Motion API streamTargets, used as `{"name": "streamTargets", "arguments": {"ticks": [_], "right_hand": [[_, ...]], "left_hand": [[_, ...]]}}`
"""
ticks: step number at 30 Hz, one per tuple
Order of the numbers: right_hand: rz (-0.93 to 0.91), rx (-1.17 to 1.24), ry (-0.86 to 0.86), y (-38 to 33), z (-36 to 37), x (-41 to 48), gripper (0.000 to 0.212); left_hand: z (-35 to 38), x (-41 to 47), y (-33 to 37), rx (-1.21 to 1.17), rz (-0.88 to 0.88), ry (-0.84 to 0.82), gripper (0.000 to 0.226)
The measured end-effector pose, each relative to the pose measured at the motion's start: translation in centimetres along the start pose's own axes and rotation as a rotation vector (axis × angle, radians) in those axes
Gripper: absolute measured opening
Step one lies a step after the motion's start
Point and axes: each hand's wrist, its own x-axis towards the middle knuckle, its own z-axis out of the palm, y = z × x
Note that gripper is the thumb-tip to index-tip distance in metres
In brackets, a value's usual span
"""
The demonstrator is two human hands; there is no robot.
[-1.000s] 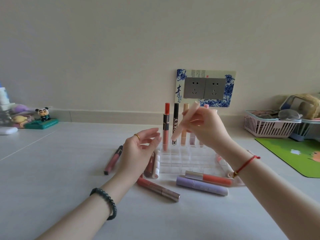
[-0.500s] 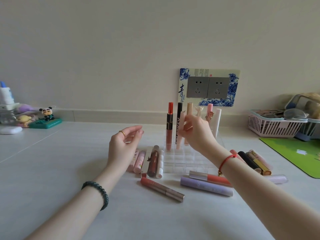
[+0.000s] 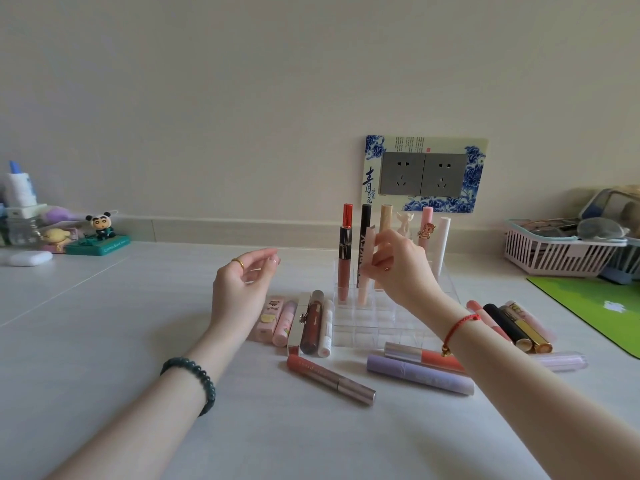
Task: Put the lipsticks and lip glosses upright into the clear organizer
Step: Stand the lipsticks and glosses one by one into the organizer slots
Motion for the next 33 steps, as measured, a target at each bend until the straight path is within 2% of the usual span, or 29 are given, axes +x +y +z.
{"name": "streamTargets", "arguments": {"ticks": [7,10,12,14,16,19,22,24,25,29,30,33], "right_hand": [[-0.013,-0.027,0.017,0.4,-0.3,0.0,0.040],[-0.003,-0.031,0.042,0.3,-1.0,-0.2,0.041],[-0.016,-0.026,0.073,0.1,-1.7,-0.6,0.038],[-0.068,-0.049,0.086,-0.4,-2.3,-1.6,0.030],[-0.135,-0.095,0.020,-0.9,-2.7,-3.0,0.023],[-0.198,-0.148,-0.146,-1.3,-2.6,-5.6,0.017],[-0.228,-0.168,-0.234,-1.2,-1.9,-7.7,0.014],[-0.231,-0.192,-0.260,-0.8,-1.5,-8.4,0.013],[-0.227,-0.201,-0.269,-0.6,-1.4,-8.7,0.013],[-0.207,-0.188,-0.276,-0.2,-1.4,-9.0,0.013],[-0.207,-0.183,-0.277,-0.2,-1.4,-9.0,0.013],[-0.222,-0.164,-0.279,-0.4,-1.3,-9.2,0.014]], "left_hand": [[-1.4,0.7,-0.8,0.130,0.042,0.041,0.008],[-1.9,0.7,-0.2,0.194,0.117,-0.016,0.008],[-2.0,0.2,0.5,0.219,0.172,-0.170,0.006],[-1.5,-0.7,1.2,0.247,0.174,-0.421,0.004],[-0.7,-1.7,1.5,0.319,0.176,-0.622,0.011],[0.1,-2.4,1.4,0.477,0.262,-0.792,0.026],[0.2,-2.8,1.7,0.623,0.344,-0.910,0.035],[0.3,-2.8,1.8,0.627,0.365,-0.906,0.033],[0.3,-2.7,1.5,0.604,0.350,-0.846,0.035],[0.0,-1.3,0.7,0.683,0.417,-0.391,0.041],[-0.1,-1.0,0.6,0.736,0.402,-0.371,0.043],[0.0,-0.3,-0.2,0.922,0.280,-0.555,0.059]]}}
